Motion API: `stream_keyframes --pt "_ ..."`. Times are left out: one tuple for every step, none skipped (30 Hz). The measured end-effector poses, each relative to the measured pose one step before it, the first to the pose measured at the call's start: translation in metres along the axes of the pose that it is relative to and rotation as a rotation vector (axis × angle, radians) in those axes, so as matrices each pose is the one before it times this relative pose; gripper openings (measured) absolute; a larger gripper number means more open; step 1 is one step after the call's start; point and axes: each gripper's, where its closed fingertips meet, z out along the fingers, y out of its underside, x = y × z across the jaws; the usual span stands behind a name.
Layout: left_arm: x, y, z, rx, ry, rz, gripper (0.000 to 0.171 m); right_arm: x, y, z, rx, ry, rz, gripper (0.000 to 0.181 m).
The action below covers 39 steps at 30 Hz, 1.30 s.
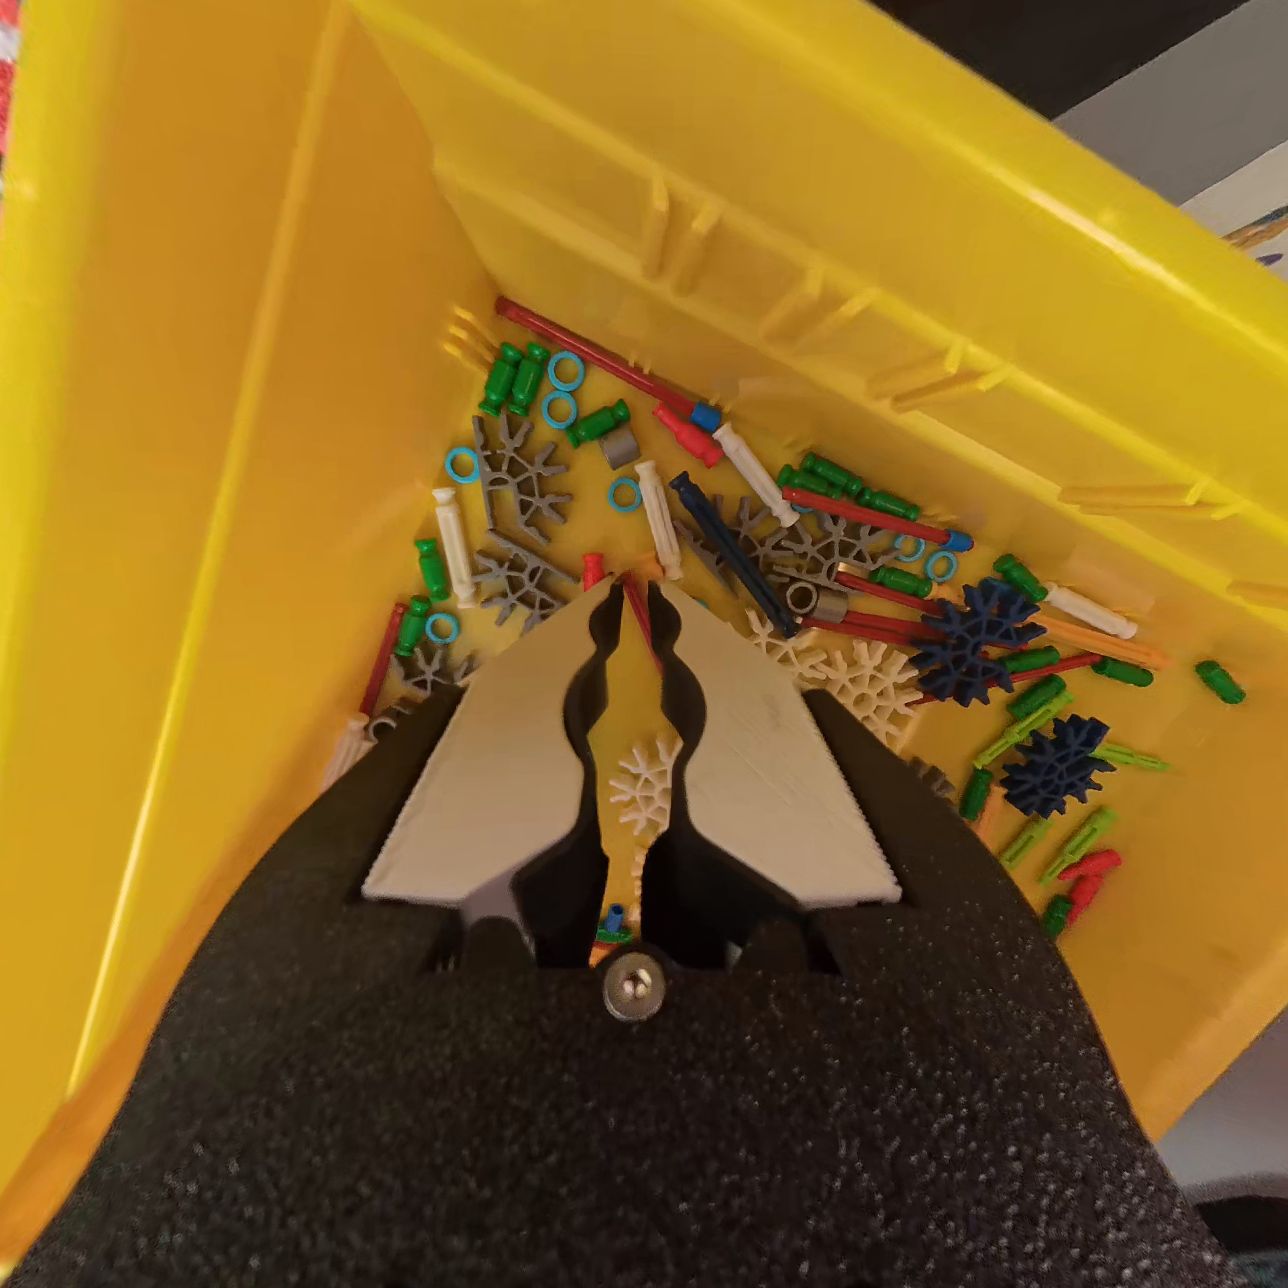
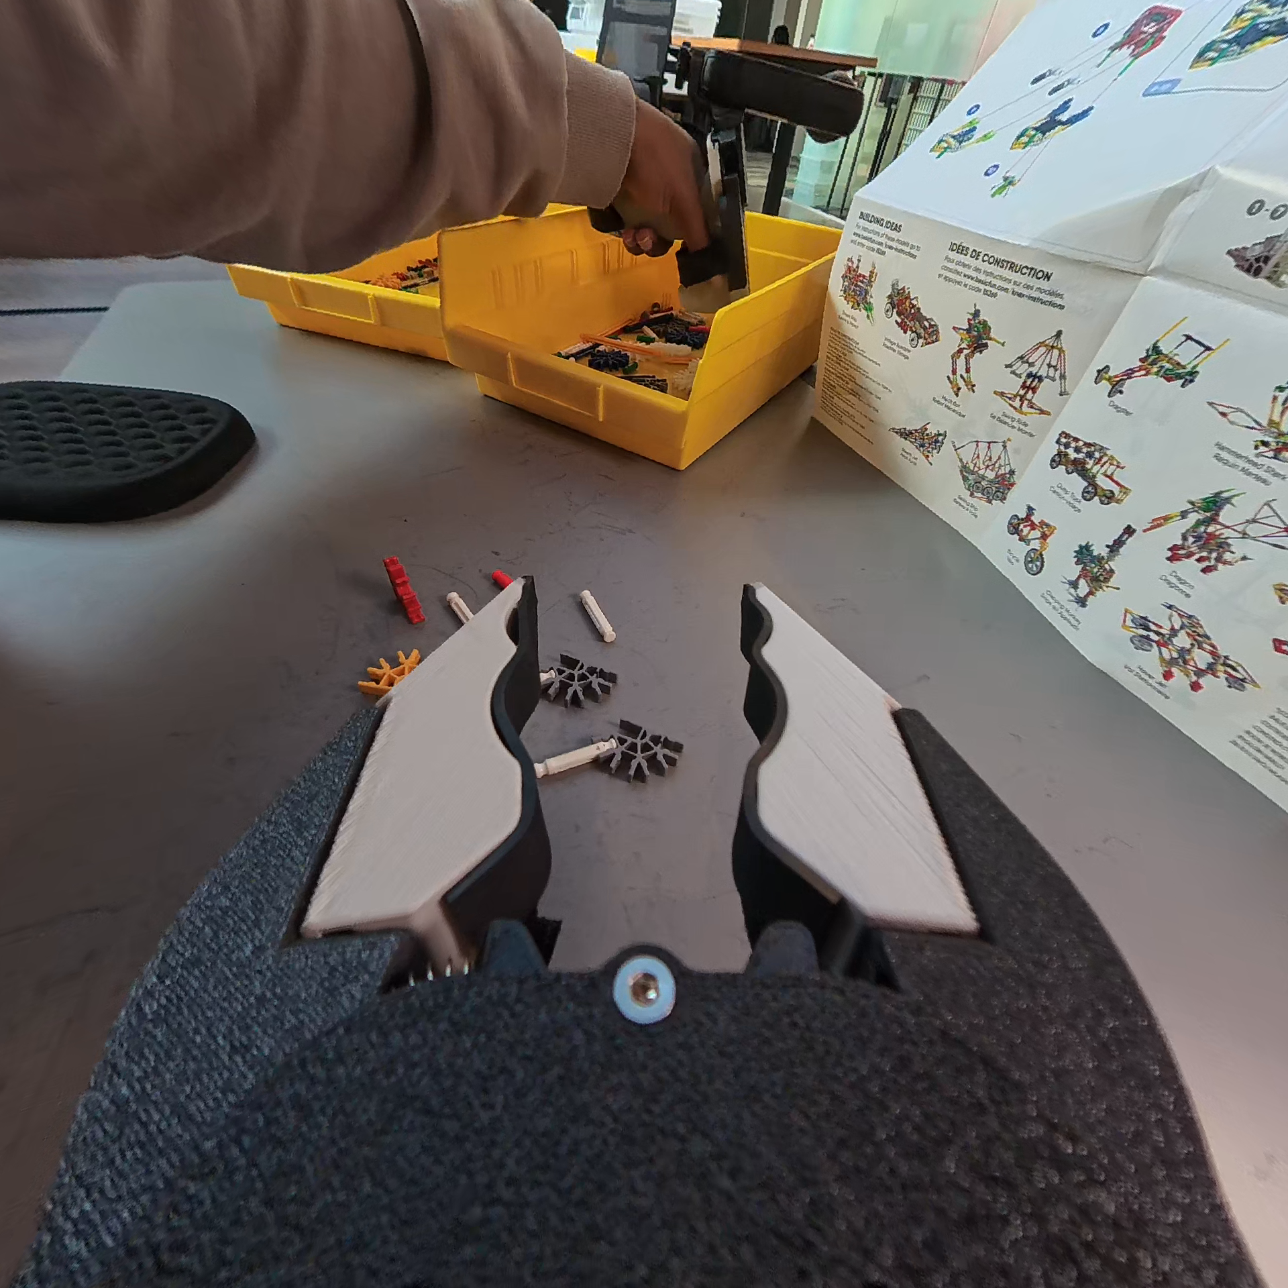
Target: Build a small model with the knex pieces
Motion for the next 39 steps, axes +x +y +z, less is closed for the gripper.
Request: stream_keyframes --pt "0.00124 0.00081 -0.00019 0.00278 0.0344 -0.0374 0.008 -0.00019 0.00021 0.0002 -0.0014 -0.0003 -0.001 0.056" --pt "0.00138 0.0012 -0.0001 -0.0041 0.034 -0.0356 0.008 -0.00015 0.00014 -0.00001 -0.0013 0.0 -0.0007 0.056" --pt "0.0012 0.0008 0.00001 -0.00401 0.026 -0.0256 0.009 0.00008 0.00015 0.0 -0.0004 0.0005 -0.0004 0.056" --pt "0.00064 0.0002 -0.00021 -0.00199 0.0109 -0.0077 0.009 0.00005 0.00005 -0.00011 -0.0001 0.0004 0.0 0.056" --pt "0.00031 -0.00053 -0.0004 0.0005 -0.0022 0.0099 0.009 0.00009 -0.00006 -0.00012 0.0 0.0001 0.0006 0.056" --pt "0.00037 -0.0013 -0.00094 0.00382 -0.0086 0.0189 0.007 0.00024 -0.00003 -0.00013 0.0007 0.0001 0.0011 0.056" --pt "0.00003 -0.00221 -0.00147 0.00784 -0.0136 0.0201 0.005 0.0003 -0.00024 -0.00018 0.0017 0.0006 0.0014 0.056" --pt "-0.00181 -0.00264 -0.00203 0.00886 -0.0235 0.0185 0.005 0.0002 -0.00006 -0.0001 0.001 -0.0003 0.0024 0.056" --pt "-0.00389 -0.00318 -0.00258 0.01201 -0.0324 0.0132 0.005 0.00016 -0.00013 -0.00006 0.0006 -0.0007 0.0021 0.056" --pt "-0.00381 -0.00272 -0.00238 0.01059 -0.026 0.0055 0.005 0.00007 0.0 0.0001 -0.0001 -0.0004 0.001 0.056" --pt "-0.0024 -0.00128 -0.00146 0.0018 -0.015 0.001 0.005 -0.00009 0.00014 0.00009 -0.0005 -0.0006 0.0 0.056" --pt "-0.00151 0.00031 -0.00026 -0.00619 -0.0091 0.0007 0.005 -0.00014 0.00005 0.00005 -0.0006 -0.0001 -0.001 0.056" --pt "-0.00152 0.00152 0.00078 -0.01229 -0.0105 0.001 0.006 -0.00018 0.00005 0.00013 -0.0008 -0.0003 -0.0011 0.056" --pt "-0.00126 0.00212 0.00146 -0.01526 -0.0113 0.0038 0.006 -0.00008 0.00015 0.00008 -0.0006 -0.0001 -0.0007 0.056" --pt "0.00034 0.00267 0.00188 -0.01652 -0.0021 0.0056 0.006 0.00001 0.00002 -0.00001 -0.0001 0.0001 0.0001 0.056" --pt "0.00113 0.0024 0.00211 -0.01479 0.0022 0.0032 0.006 0.00015 -0.00017 -0.00006 0.0008 0.0001 0.0011 0.056" --pt "0.00045 0.00157 0.00202 -0.00843 -0.0022 0.0005 0.006 0.00026 -0.00009 -0.00019 0.0013 0.0004 0.0014 0.056" --pt "-0.00006 0.00143 0.00208 -0.00721 -0.0037 -0.0008 0.006 0.00024 -0.00015 -0.00014 0.0008 0.0003 0.0017 0.056" --pt "0.00032 0.00179 0.00222 -0.00947 -0.0014 -0.0003 0.006 0.00012 -0.00004 0.00004 0.0004 -0.0001 0.001 0.056" --pt "0.00043 0.00158 0.00201 -0.00792 -0.0001 -0.0003 0.006 -0.00013 -0.00001 0.0 0.0 -0.0004 -0.0002 0.056" --pt "0.00009 0.00032 0.00082 -0.00107 -0.0018 -0.0009 0.006 -0.00006 0.00005 0.00005 -0.0006 -0.0002 -0.001 0.056" --pt "-0.00006 0.00012 -0.00017 -0.00097 -0.0005 -0.0016 0.007 -0.00022 0.00016 0.00005 -0.0008 -0.0001 -0.0014 0.056" --pt "-0.00004 -0.00002 0.00001 0.00044 -0.0003 -0.0042 0.007 -0.00017 0.00004 0.00013 -0.0007 -0.0002 -0.001 0.056" --pt "0.0 0.00007 0.0001 0.00043 -0.0012 -0.0037 0.007 -0.00013 0.00009 0.00011 -0.0011 -0.0001 -0.0013 0.056" --pt "0.00009 0.00013 0.00009 0.00053 -0.0022 -0.0039 0.007 -0.00016 0.00018 0.00005 -0.0009 -0.0002 -0.001 0.056" --pt "-0.00001 0.00012 0.00009 0.00022 -0.0038 -0.0001 0.007 -0.00017 0.00005 0.00004 -0.0006 0.0002 -0.0014 0.056" --pt "0.00002 0.0001 -0.00003 -0.0005 -0.0058 0.0069 0.007 -0.00017 0.00005 0.00003 -0.0007 0.0002 -0.0015 0.056" --pt "-0.00005 0.00001 -0.00007 -0.00208 -0.0078 0.0147 0.006 -0.0001 0.00009 0.00019 -0.0013 0.0001 -0.0013 0.056" --pt "-0.00003 -0.00003 -0.00044 -0.00287 -0.012 0.0189 0.006 -0.00014 0.0002 0.00011 -0.0013 0.0005 -0.0015 0.056" --pt "-0.0008 -0.00007 -0.00101 -0.00198 -0.022 0.0205 0.006 0.00001 0.0002 -0.00004 -0.0018 0.0012 -0.0021 0.056" --pt "-0.00156 -0.00011 -0.00248 0.00113 -0.0299 0.0209 0.006 0.00009 0.00031 -0.00003 -0.0019 0.0017 -0.0023 0.056" --pt "0.00047 -0.00277 -0.00582 0.02007 -0.0187 0.0173 0.006 0.00017 -0.0001 -0.00012 0.0002 0.0013 -0.001 0.056" --pt "0.00335 -0.00696 -0.01038 0.04569 -0.0039 0.0119 0.006 0.0003 -0.0002 -0.00037 0.0009 0.0009 -0.0005 0.056" --pt "0.00567 -0.00963 -0.01435 0.05881 0.0001 0.0155 0.005 0.00034 -0.00026 -0.00052 0.0006 0.002 -0.0018 0.056" --pt "0.00786 -0.0104 -0.01647 0.05621 -0.0023 0.031 0.005 0.0002 -0.00069 -0.00046 0.0022 0.0016 -0.0016 0.056" --pt "0.01018 -0.0107 -0.01727 0.05087 -0.0086 0.0496 0.005 -0.00019 -0.00115 -0.00038 0.0042 -0.0004 0.0002 0.056" --pt "0.0134 -0.01062 -0.01705 0.0452 -0.0093 0.0613 0.005 -0.00047 -0.00123 -0.00017 0.0044 -0.002 0.001 0.056" --pt "0.01722 -0.01066 -0.01613 0.04094 -0.0012 0.0608 0.005 -0.00072 -0.00088 0.00004 0.0026 -0.0026 0.0 0.056" --pt "0.02042 -0.01046 -0.0146 0.03743 0.0048 0.0588 0.005 -0.00084 -0.00033 0.00021 0.0001 -0.0021 -0.0019 0.056"
